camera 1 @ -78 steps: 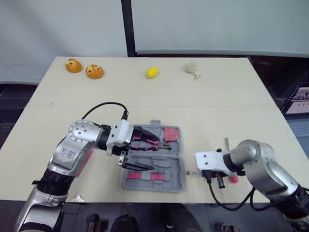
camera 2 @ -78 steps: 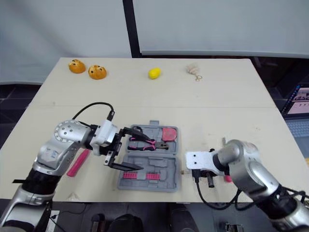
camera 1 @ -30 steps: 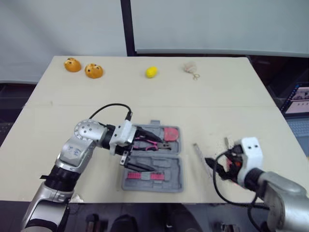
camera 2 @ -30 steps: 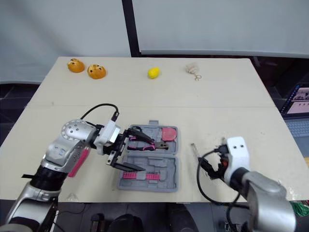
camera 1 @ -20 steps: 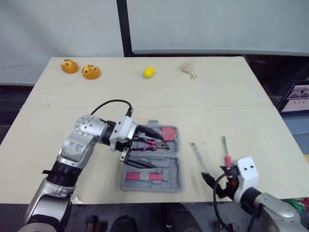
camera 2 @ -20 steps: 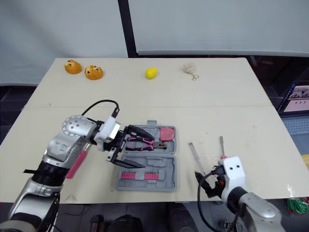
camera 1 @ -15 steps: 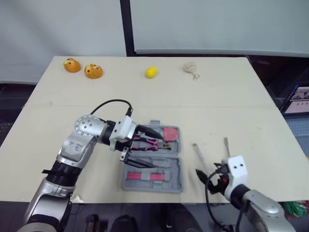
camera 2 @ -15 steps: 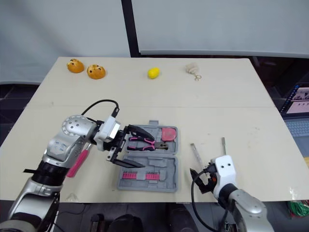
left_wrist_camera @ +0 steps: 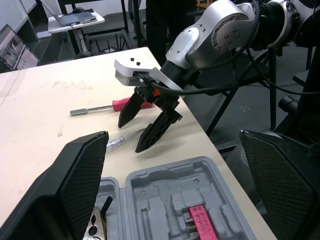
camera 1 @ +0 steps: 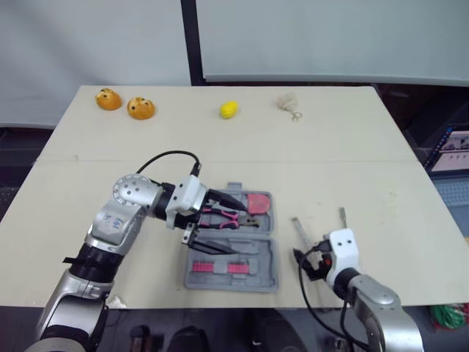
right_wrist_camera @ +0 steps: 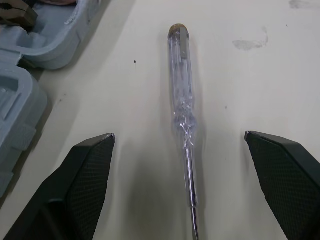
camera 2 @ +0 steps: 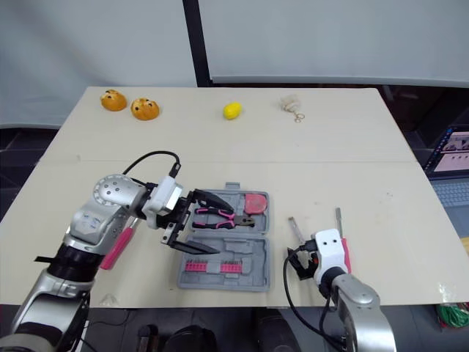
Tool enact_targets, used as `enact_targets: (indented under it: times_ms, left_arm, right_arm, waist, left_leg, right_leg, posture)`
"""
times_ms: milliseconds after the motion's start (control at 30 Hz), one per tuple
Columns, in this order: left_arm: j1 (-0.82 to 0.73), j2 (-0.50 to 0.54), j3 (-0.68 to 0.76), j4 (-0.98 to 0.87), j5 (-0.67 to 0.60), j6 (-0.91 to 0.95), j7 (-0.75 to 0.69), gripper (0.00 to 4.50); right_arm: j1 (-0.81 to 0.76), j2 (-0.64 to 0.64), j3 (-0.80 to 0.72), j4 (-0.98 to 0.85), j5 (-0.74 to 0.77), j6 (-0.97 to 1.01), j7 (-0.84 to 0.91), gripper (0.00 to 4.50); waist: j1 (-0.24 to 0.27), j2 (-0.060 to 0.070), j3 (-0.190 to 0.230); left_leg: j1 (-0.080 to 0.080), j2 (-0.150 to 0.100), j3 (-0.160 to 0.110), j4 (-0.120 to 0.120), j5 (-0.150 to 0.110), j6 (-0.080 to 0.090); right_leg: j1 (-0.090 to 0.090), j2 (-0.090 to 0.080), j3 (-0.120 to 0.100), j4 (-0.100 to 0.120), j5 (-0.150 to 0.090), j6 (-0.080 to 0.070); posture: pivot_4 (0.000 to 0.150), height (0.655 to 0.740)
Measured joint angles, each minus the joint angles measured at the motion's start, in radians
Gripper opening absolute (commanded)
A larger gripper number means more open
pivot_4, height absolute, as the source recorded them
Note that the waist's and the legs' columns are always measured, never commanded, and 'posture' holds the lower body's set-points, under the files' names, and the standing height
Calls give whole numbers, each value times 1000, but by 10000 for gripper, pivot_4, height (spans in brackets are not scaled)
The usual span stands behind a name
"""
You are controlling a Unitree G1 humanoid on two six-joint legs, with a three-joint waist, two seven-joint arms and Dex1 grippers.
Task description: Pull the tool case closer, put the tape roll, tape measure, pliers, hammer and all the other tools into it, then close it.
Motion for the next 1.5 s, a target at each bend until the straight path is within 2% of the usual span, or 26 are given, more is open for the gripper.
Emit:
enact_targets:
  times_ms: [467, 567, 800, 933, 1067, 1267, 1367, 1500]
  left_arm:
    - [-5, 0, 0, 0, 1, 0, 7, 45000]
    - [-5, 0, 0, 0, 1, 0, 10, 45000]
    - [-5, 0, 0, 0, 1, 1, 13, 45000]
    - [-4, 11, 0, -5, 1, 1, 12, 45000]
    - [9, 62, 9, -15, -1, 4, -2, 45000]
    - [78, 218, 76, 12, 1, -13, -62, 45000]
    - [118, 287, 110, 83, 29, -69, -101, 45000]
    - [152, 346, 119, 193, 84, -167, -119, 45000]
  right_arm:
    - [-60, -6, 19, 74, 15, -21, -38, 44000]
    - [-71, -7, 20, 83, 18, -20, -44, 36216]
    - [-72, -12, 24, 88, 18, -12, -69, 678]
    - [-70, -22, 34, 62, 18, 18, -78, 242]
    - [-119, -97, 51, -81, 63, 135, -49, 242]
    - [-392, -267, 148, -264, 272, 462, 100, 242]
    - [-560, -317, 253, -255, 350, 578, 145, 242]
    - [-769, -279, 401, -140, 391, 653, 160, 242]
  waist:
    - [0, 0, 0]
    - [0, 0, 0]
    - [-1, 0, 0]
    - [-1, 0, 0]
    - [-5, 1, 0]
    - [-5, 1, 0]
    - [-4, 1, 0]
    - [-5, 0, 0]
  left_leg:
    - [0, 0, 0, 0, 0, 0]
    - [0, 0, 0, 0, 0, 0]
    - [0, 0, 0, 0, 0, 0]
    - [0, 1, 0, 0, 0, 0]
    - [0, 1, 1, 0, 0, 0]
    - [1, 2, 0, 0, 0, -1]
    - [0, 2, 0, 0, 0, 0]
    - [-1, 2, 0, 0, 0, 1]
  right_leg:
    - [0, 0, 0, 0, 0, 0]
    - [0, 0, 0, 0, 0, 0]
    - [0, 0, 0, 0, 0, 0]
    - [0, 0, 0, 0, 0, 0]
    - [-1, 0, 0, 1, 0, 0]
    - [-1, 1, -1, 0, 0, -1]
    - [-2, 0, -1, 0, -1, -2]
    - [-3, 0, -2, -1, -1, -2]
  posture:
    - [1500, 7400]
    - [1500, 7400]
    - [1500, 7400]
    - [1500, 7400]
    - [1500, 7400]
    - [1500, 7400]
    - [1500, 7400]
    - [1500, 7400]
